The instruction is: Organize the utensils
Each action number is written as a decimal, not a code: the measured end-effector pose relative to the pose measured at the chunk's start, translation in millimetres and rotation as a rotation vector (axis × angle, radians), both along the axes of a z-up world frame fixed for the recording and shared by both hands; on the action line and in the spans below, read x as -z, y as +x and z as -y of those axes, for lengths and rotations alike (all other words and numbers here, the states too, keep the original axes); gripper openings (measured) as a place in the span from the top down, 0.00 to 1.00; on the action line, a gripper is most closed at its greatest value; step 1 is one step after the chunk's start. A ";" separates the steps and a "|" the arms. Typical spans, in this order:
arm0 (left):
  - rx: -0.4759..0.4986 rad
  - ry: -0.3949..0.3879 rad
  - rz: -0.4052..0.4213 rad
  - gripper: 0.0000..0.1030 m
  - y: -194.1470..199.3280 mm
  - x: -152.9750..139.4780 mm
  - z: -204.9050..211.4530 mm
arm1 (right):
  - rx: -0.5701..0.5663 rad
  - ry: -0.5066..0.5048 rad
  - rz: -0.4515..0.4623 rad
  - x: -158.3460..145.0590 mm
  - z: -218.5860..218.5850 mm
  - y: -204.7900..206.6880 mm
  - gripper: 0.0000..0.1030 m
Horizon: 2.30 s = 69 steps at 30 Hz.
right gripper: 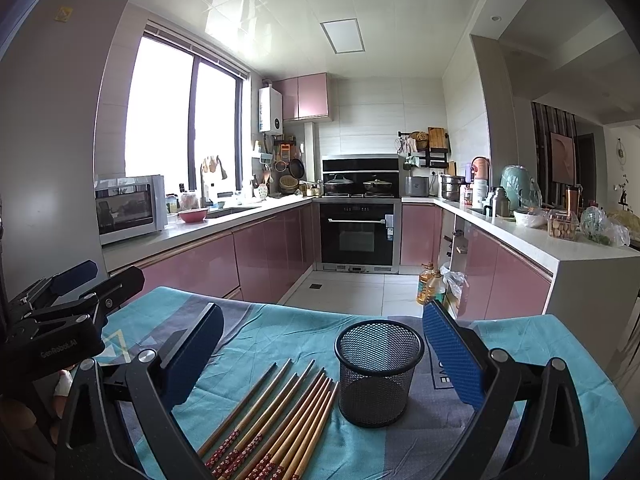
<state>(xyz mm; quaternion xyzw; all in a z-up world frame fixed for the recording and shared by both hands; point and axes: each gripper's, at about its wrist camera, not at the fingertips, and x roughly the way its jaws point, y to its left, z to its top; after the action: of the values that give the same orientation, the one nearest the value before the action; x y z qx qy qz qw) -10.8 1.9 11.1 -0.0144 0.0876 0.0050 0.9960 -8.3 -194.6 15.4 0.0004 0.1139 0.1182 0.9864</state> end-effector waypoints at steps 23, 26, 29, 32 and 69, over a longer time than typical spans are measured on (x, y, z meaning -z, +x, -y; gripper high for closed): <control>0.001 -0.003 -0.002 0.06 0.8 -0.5 -1.1 | 0.002 0.001 -0.002 1.6 1.3 0.6 0.06; 0.001 -0.003 -0.003 0.06 1.0 -0.4 -1.0 | 0.003 0.002 -0.002 2.2 1.2 0.7 0.06; 0.002 -0.003 -0.002 0.06 0.8 -0.5 -1.4 | 0.003 0.005 -0.002 2.1 1.6 0.9 0.06; 0.002 -0.004 -0.002 0.06 0.8 -0.4 -1.4 | 0.003 0.006 -0.004 2.3 1.8 1.0 0.06; 0.166 0.081 -0.436 0.19 82.0 80.6 10.5 | -0.108 -0.088 -0.517 89.3 -7.4 54.3 0.44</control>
<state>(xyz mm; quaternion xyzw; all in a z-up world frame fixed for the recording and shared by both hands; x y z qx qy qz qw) 71.2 -8.6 -69.5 0.0341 0.3013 -0.0703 0.9503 45.9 -187.2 -73.9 -0.0186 0.3668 0.1615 0.9160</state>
